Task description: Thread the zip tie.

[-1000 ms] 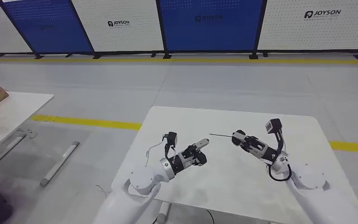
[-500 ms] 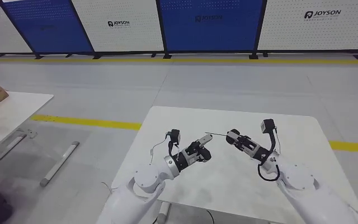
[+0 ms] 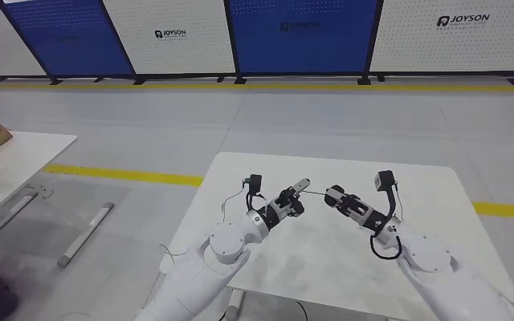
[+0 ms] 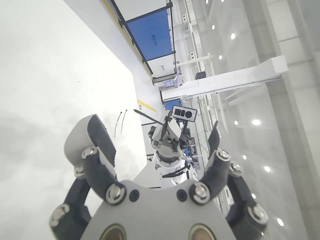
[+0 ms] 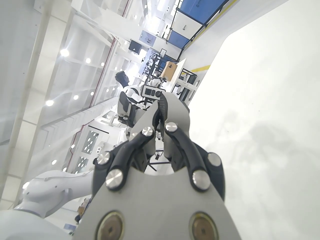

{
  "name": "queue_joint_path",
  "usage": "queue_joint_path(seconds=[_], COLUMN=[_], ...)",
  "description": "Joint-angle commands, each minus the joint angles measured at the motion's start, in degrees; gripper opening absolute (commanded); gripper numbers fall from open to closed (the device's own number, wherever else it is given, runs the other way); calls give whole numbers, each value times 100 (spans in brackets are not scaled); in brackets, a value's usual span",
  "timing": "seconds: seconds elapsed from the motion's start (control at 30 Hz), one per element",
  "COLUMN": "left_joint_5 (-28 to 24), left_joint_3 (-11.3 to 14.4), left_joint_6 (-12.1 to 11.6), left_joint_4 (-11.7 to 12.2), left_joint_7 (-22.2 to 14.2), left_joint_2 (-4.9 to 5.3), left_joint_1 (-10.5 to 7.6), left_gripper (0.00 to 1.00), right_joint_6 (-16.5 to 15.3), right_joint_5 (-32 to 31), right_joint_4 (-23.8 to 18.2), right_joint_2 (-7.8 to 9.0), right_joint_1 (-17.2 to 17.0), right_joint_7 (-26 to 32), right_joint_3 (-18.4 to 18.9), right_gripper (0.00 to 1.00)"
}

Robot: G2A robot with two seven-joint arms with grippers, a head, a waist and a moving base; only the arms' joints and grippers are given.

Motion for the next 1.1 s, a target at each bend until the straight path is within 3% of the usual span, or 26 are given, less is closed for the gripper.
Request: queue_joint_path(seconds=[0.0,0.2,0.47,0.6,0.8,0.83,0.87,0.9,0.93,1.0,1.07], left_joint_5=[1,200,160,258,102,90,81,70,63,17,-14], left_joint_3=[0,59,71,105,69,67,63,66,69,83,67], left_joint_6=[0,-46,-28,-242,-354,-362,-363,-363,-362,-357,-362], left_joint_4=[0,53,64,88,207,222,238,251,255,263,277], left_joint_7=[1,129,130,8,-22,-16,-4,10,12,-55,-113], left_joint_2=[0,-7,-12,-9,-21,-23,-25,-29,-31,-35,-33], left_joint_1=[0,34,39,53,34,32,29,26,23,19,9], left_gripper=[100,100,100,100,100,94,78,78,59,55,44], right_joint_6=[119,235,235,235,235,235,235,235,235,235,235], right_joint_5=[-113,-108,-108,-108,-108,-108,-108,-108,-108,-108,-108], right_joint_4=[-55,-148,-148,-148,-148,-148,-148,-148,-148,-148,-148], right_joint_2=[-17,-110,-110,-110,-110,-110,-110,-110,-110,-110,-110], right_joint_1=[-40,-86,-86,-86,-86,-86,-86,-86,-86,-86,-86], right_joint_7=[-20,25,25,25,25,25,25,25,25,25,25], right_joint_3=[1,-48,-48,-48,-48,-48,-48,-48,-48,-48,-48], right_gripper=[0,0,0,0,0,0,0,0,0,0,0])
